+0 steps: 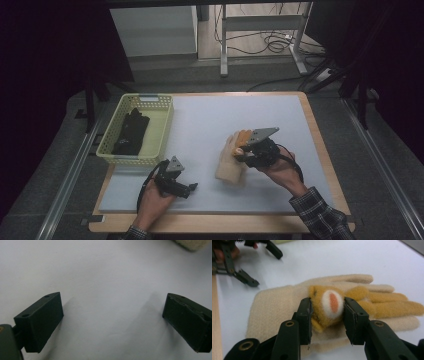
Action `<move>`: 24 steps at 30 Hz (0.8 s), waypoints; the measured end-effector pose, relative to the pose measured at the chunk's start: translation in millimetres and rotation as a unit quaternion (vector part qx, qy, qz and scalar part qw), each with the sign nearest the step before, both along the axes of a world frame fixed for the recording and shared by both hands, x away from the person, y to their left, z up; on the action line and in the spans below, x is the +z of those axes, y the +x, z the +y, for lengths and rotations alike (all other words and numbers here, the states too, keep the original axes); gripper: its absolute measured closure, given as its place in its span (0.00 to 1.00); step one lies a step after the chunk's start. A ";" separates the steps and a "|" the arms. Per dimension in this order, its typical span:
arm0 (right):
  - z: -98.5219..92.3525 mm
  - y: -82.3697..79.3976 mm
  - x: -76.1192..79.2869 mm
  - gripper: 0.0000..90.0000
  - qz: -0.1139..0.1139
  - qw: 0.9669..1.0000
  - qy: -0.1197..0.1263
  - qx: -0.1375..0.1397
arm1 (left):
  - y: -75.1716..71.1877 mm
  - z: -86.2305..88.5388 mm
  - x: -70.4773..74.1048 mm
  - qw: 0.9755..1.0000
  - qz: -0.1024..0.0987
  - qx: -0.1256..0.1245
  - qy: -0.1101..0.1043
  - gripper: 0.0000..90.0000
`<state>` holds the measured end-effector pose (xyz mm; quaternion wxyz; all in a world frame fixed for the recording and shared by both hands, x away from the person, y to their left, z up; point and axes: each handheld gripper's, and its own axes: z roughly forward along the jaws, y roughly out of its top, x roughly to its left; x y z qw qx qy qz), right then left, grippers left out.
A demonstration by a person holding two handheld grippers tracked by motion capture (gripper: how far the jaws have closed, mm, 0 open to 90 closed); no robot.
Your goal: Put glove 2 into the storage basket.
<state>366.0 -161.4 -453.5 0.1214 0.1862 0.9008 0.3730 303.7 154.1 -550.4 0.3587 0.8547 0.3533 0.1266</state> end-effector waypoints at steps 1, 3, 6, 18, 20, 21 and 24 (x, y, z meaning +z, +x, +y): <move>-0.1 0.2 -4.4 0.67 0.003 1.000 -0.002 -0.001 | 0.0 0.0 0.0 1.000 0.000 0.000 0.000 0.04; -0.2 1.4 -14.6 0.66 0.011 1.000 -0.005 -0.005 | 0.1 0.2 0.1 1.000 0.000 -0.001 0.001 0.04; 0.4 2.7 -32.4 0.64 0.018 1.000 -0.012 -0.015 | 0.0 0.2 0.1 1.000 0.001 -0.001 0.001 0.04; -3.8 -9.1 -30.0 0.38 0.060 0.991 0.035 -0.117 | 0.0 0.0 0.0 1.000 0.001 0.000 0.001 0.04; 0.8 -14.0 -31.0 0.38 0.061 0.988 0.041 -0.136 | -0.1 -0.1 0.0 1.000 0.001 0.000 0.000 0.04; 3.3 -15.3 -31.8 0.37 0.059 0.987 0.038 -0.143 | -0.2 -0.1 0.0 1.000 0.001 0.000 0.000 0.04; 13.8 -17.3 -36.5 0.38 0.051 0.983 0.029 -0.176 | -0.2 -0.1 0.0 1.000 0.001 0.000 0.000 0.04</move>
